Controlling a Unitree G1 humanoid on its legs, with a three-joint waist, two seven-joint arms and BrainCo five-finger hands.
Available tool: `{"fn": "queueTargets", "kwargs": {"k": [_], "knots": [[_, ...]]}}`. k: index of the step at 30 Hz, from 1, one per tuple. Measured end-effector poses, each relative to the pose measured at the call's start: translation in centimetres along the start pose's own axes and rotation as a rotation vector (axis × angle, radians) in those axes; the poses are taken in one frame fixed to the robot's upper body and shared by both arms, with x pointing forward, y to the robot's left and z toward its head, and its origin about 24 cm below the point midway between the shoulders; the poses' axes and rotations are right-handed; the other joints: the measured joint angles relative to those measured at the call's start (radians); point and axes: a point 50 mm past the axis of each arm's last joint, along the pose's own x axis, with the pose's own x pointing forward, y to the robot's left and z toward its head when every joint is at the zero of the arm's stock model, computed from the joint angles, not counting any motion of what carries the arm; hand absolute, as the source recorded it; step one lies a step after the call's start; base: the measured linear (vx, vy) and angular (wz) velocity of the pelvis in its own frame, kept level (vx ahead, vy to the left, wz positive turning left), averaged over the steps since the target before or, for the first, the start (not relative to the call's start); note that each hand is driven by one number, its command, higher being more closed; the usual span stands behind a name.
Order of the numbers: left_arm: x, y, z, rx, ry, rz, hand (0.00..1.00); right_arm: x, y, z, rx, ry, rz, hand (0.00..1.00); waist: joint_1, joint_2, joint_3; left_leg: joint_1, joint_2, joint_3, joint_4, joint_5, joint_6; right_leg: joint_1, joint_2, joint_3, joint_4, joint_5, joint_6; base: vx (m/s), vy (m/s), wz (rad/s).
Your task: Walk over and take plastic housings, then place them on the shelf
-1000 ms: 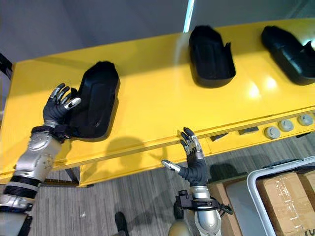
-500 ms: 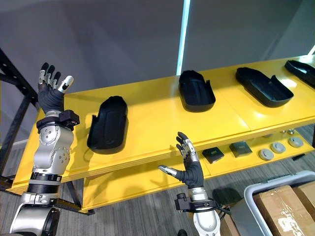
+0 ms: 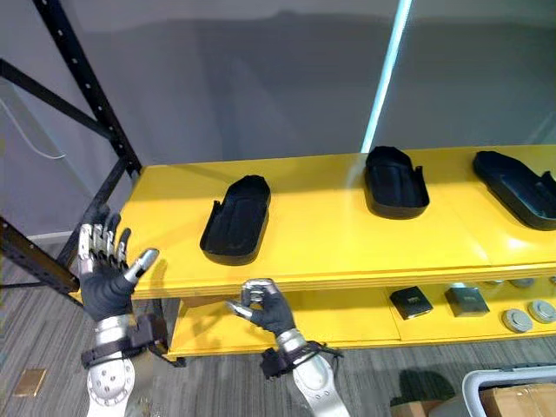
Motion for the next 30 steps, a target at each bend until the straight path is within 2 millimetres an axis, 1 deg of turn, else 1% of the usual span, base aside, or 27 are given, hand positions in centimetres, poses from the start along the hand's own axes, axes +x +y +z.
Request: {"fn": "queueTargets", "kwargs": {"k": [1,2,3,6,7,9,10,12,16,18,21,23,25,26,27,30], "knots": [[-0.3,0.1,-0.2,0.006,0.013,0.000,0.00,0.5,0.0,0.0,-0.007,-0.002,0.011,1.00,0.010,0.000,0.001,-0.016,-0.002,-0.014,0.000,0.009,-0.004,-0.008,-0.002,-0.014,0.003,0.002,-0.002,-0.01,0.012,0.33],[-0.4,0.2,-0.5,0.011,0.022,-0.001,0.00,0.8,-0.1,0.1,-0.013,-0.004,0.014,1.00,0.013,0.001,0.003,-0.024,-0.004,-0.024,0.001,0.013,-0.003,-0.009,-0.003,-0.021,0.004,0.004,-0.005,0.01,0.011,0.35],[-0.5,0.2,-1.0,0.020,0.046,-0.010,0.00,1.3,-0.3,0.1,-0.025,-0.006,0.013,1.00,0.030,0.000,0.004,-0.034,-0.005,-0.039,0.003,0.020,-0.003,-0.010,-0.005,-0.035,0.004,0.005,-0.004,0.03,0.012,0.39],[-1.1,0.6,-1.9,0.039,0.099,-0.015,0.00,2.9,-0.5,0.6,-0.059,-0.020,0.024,1.00,0.048,0.000,0.016,-0.052,-0.009,-0.066,0.003,0.028,-0.003,-0.010,-0.008,-0.063,0.006,0.004,-0.004,0.02,0.012,0.27],[-1.3,0.7,-2.1,0.043,0.109,-0.017,0.00,3.4,-0.7,1.0,-0.071,-0.033,0.024,1.00,0.057,0.000,0.024,-0.058,-0.011,-0.073,0.003,0.030,-0.002,-0.010,-0.009,-0.071,0.006,0.003,-0.004,0.01,0.013,0.18],[-1.5,0.8,-2.2,0.048,0.122,-0.019,0.00,4.4,-0.7,1.4,-0.086,-0.045,0.030,1.00,0.063,0.000,0.037,-0.067,-0.014,-0.082,0.003,0.032,-0.001,-0.014,-0.012,-0.078,0.006,0.002,-0.002,-0.01,0.020,0.14],[-1.6,0.8,-2.3,0.050,0.125,-0.024,0.00,4.8,-0.8,1.5,-0.096,-0.049,0.033,1.00,0.072,0.000,0.043,-0.076,-0.016,-0.084,0.002,0.033,-0.001,-0.022,-0.014,-0.079,0.008,0.002,-0.002,-0.01,0.023,0.08],[-1.7,0.5,-2.3,0.040,0.124,-0.041,0.00,5.4,-1.0,1.6,-0.097,-0.050,0.030,1.00,0.084,0.000,0.057,-0.087,-0.019,-0.089,0.001,0.035,0.001,-0.032,-0.017,-0.083,0.012,0.000,0.000,-0.01,0.013,0.06],[-1.7,0.2,-2.2,0.012,0.118,-0.069,0.00,6.7,-1.5,1.6,-0.114,-0.033,0.021,1.00,0.091,0.001,0.079,-0.113,-0.023,-0.111,0.003,0.045,-0.001,-0.044,-0.019,-0.104,0.014,-0.001,0.001,0.02,0.009,0.17],[-1.8,-0.2,-2.2,-0.003,0.117,-0.085,0.00,7.3,-1.8,1.8,-0.132,-0.034,0.008,1.00,0.095,0.001,0.095,-0.120,-0.026,-0.119,0.003,0.047,0.000,-0.045,-0.022,-0.113,0.014,-0.001,0.002,0.03,0.007,0.11],[-1.9,-0.4,-2.2,-0.047,0.124,-0.095,0.00,8.2,-2.4,2.4,-0.155,-0.045,-0.012,1.00,0.095,0.002,0.101,-0.129,-0.030,-0.132,0.003,0.051,0.000,-0.045,-0.025,-0.127,0.014,-0.004,0.004,0.01,0.007,0.13],[-1.8,-0.5,-2.2,-0.068,0.129,-0.096,0.00,8.7,-2.2,2.9,-0.163,-0.067,-0.014,1.00,0.096,0.004,0.107,-0.138,-0.030,-0.134,0.003,0.055,0.001,-0.055,-0.025,-0.128,0.020,-0.005,0.003,0.00,0.003,0.04],[-1.8,-0.4,-2.2,-0.081,0.132,-0.093,0.00,9.5,-3.1,3.8,-0.165,-0.098,-0.086,1.00,0.101,0.008,0.122,-0.140,-0.030,-0.135,0.000,0.059,0.001,-0.057,-0.026,-0.129,0.024,-0.007,0.001,-0.04,0.001,0.02],[-1.8,-0.5,-2.2,-0.081,0.132,-0.095,0.00,9.5,-3.6,4.0,-0.171,-0.104,-0.112,1.00,0.105,0.008,0.125,-0.140,-0.030,-0.135,-0.001,0.059,0.002,-0.058,-0.026,-0.129,0.025,-0.007,0.000,-0.06,0.004,0.04],[-1.8,-0.4,-2.2,-0.082,0.132,-0.095,0.00,9.4,-4.6,4.4,-0.183,-0.115,-0.156,1.00,0.109,0.008,0.126,-0.145,-0.031,-0.139,-0.001,0.061,0.003,-0.061,-0.027,-0.132,0.028,-0.007,0.000,-0.04,0.004,0.08],[-1.9,-0.3,-2.2,-0.090,0.140,-0.091,0.00,9.4,-5.9,5.1,-0.181,-0.145,-0.232,1.00,0.108,0.008,0.129,-0.156,-0.034,-0.143,-0.001,0.064,0.005,-0.074,-0.030,-0.133,0.036,-0.008,0.000,-0.02,0.002,0.04]]}}
